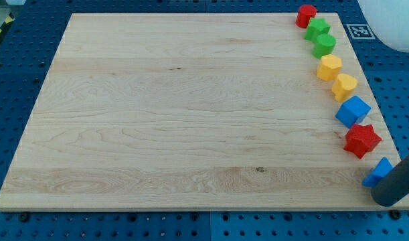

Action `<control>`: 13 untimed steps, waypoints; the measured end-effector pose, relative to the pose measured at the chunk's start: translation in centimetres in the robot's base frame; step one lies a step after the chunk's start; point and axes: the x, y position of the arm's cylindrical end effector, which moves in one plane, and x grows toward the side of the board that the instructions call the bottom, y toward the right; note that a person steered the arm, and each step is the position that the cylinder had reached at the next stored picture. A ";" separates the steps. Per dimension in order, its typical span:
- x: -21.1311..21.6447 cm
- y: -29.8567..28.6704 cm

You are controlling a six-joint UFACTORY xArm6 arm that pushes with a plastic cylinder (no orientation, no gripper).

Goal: Push the red star towards the center

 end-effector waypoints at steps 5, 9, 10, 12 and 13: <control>-8.4 3.6; -8.0 -5.2; -7.6 -9.1; -7.6 -11.1; -7.5 -11.2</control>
